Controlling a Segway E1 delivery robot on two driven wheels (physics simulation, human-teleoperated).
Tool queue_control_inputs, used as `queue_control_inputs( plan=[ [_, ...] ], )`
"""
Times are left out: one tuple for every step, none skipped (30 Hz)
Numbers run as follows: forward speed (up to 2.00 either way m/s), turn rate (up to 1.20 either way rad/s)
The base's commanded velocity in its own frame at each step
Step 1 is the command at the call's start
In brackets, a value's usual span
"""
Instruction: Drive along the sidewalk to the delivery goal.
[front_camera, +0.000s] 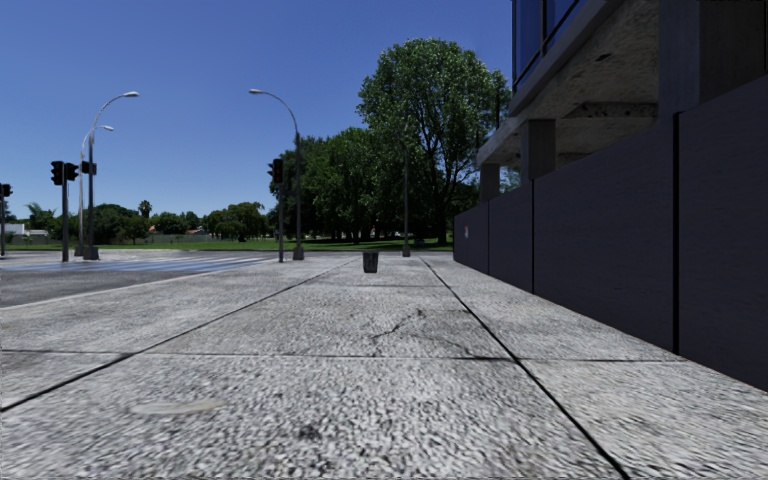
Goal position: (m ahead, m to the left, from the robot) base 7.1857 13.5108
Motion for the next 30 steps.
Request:
queue_control_inputs(
  plan=[
    [2.00,0.00],
    [2.00,0.00],
    [2.00,0.00],
    [2.00,0.00],
    [2.00,0.00],
    [2.00,0.00],
    [2.00,0.00],
    [2.00,0.00],
    [2.00,0.00],
    [2.00,0.00],
    [2.00,0.00],
    [2.00,0.00],
    [2.00,0.00],
    [2.00,0.00],
    [2.00,0.00],
    [2.00,0.00],
    [2.00,0.00],
    [2.00,0.00],
    [2.00,0.00],
    [2.00,0.00],
    [2.00,0.00],
    [2.00,0.00],
    [2.00,0.00],
    [2.00,0.00],
    [2.00,0.00],
    [2.00,0.00],
    [2.00,0.15],
    [2.00,0.29],
    [2.00,0.33],
    [2.00,0.33]
  ],
)
